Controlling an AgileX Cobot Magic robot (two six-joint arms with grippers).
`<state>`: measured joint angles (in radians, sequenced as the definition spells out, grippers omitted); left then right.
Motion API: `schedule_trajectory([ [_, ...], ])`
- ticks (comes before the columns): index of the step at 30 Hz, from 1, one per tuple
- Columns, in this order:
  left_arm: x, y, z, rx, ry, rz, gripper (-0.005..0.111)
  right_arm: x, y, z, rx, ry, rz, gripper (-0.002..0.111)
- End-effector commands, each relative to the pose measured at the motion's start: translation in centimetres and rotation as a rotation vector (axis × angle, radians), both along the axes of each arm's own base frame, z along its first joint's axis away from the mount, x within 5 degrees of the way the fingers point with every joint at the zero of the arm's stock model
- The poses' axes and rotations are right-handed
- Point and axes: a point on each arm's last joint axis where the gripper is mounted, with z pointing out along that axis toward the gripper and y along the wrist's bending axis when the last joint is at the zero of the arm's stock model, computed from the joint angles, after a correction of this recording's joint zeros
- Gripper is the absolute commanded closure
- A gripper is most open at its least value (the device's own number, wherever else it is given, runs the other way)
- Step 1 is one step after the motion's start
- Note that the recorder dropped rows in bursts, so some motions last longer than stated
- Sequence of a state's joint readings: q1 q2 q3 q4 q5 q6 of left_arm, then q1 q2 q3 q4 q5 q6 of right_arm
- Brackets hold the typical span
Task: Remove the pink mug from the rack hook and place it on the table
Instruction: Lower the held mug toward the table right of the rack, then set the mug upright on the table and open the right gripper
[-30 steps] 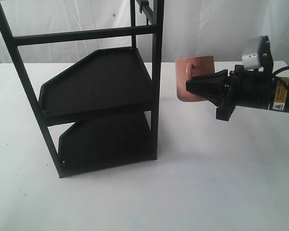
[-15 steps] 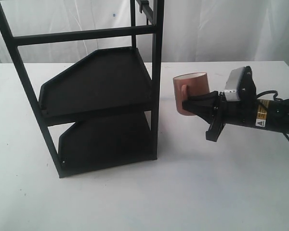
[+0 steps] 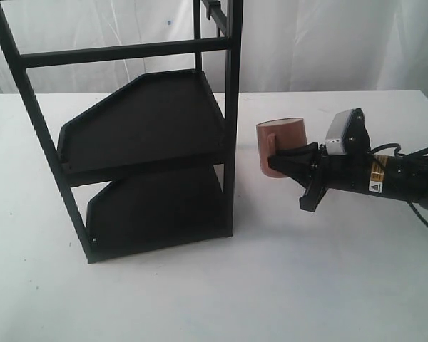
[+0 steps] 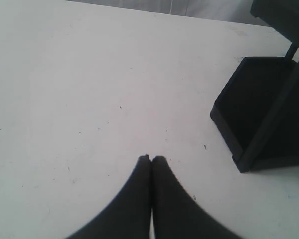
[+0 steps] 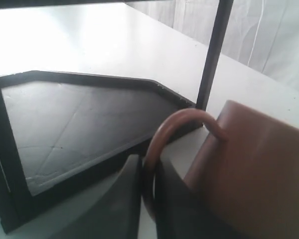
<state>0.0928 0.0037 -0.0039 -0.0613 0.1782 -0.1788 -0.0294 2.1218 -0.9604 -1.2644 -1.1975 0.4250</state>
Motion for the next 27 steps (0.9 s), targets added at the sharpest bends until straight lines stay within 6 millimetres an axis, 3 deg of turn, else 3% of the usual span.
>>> schedule_trajectory([
  [1,0.0,-0.1,-0.1,-0.004,-0.001,-0.009,0.107,0.4,0.0,-0.2,0.025,-0.008,-0.003,0.108],
  [10,0.0,-0.1,-0.1,-0.004,-0.001,-0.009,0.107,0.3,0.0,-2.2,0.029,0.051,-0.005,0.108],
  [27,0.0,-0.1,-0.1,-0.004,-0.001,-0.009,0.107,0.3,0.0,-2.2,0.057,0.111,-0.014,0.105],
])
